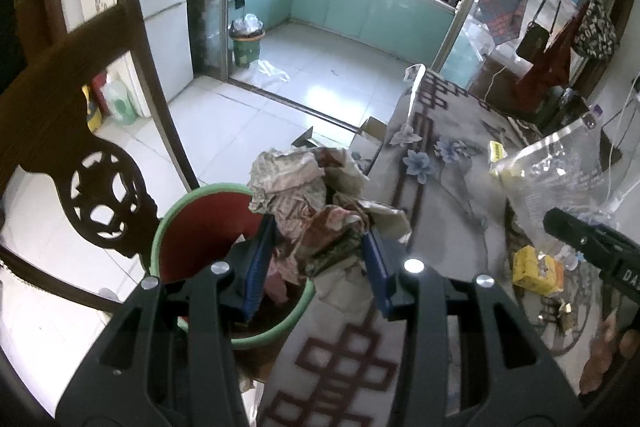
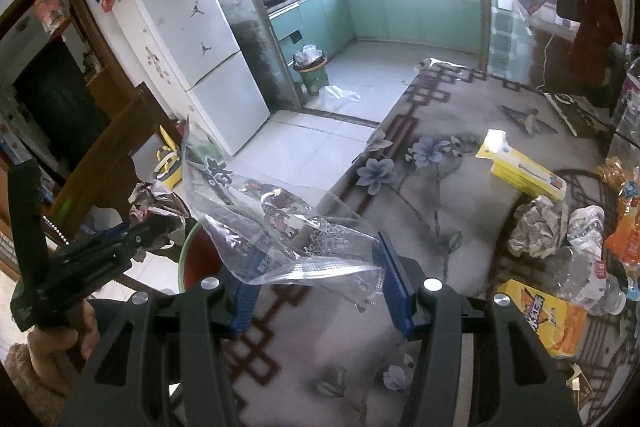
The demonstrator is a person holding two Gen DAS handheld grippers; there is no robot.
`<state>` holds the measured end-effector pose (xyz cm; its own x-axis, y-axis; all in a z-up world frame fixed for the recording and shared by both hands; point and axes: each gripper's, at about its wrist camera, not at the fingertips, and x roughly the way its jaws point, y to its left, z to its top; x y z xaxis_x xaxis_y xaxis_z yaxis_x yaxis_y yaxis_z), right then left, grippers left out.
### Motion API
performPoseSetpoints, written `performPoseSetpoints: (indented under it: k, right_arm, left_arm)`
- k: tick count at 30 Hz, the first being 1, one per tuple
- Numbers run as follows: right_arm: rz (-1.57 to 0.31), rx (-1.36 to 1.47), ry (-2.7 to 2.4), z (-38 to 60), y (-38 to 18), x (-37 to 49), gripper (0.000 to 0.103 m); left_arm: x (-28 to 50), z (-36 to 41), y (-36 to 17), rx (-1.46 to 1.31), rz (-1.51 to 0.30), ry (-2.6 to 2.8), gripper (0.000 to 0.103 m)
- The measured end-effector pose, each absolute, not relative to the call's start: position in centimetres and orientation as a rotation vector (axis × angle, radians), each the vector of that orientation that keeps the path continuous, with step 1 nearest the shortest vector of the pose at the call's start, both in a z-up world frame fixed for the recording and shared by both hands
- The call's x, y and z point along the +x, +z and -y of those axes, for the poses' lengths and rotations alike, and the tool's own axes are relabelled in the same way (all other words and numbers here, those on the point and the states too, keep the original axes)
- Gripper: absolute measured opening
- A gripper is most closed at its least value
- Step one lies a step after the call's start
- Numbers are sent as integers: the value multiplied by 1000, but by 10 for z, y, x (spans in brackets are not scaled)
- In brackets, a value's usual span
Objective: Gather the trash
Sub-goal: 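Carry the tissues and clear bag over the red bucket with both grippers, then lower the tissues into the bucket with the left gripper while the right lowers the clear bag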
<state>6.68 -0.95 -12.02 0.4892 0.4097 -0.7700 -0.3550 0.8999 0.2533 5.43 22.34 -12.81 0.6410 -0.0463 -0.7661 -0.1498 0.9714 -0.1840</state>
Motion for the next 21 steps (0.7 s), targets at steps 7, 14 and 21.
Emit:
performPoseSetpoints:
  k: [7, 14, 21]
  right_arm:
    - [-979, 58, 489, -4, -128, 77, 52]
    - [-986, 31, 542, -30, -133, 84, 52]
    - [-1009, 14, 588, -56, -143, 92, 52]
  left_arm:
    - [56, -254, -139, -271, -891, 141, 41]
    - [61, -270, -134, -286, -885, 178, 41]
    - [67, -282, -139, -278, -895, 209, 42]
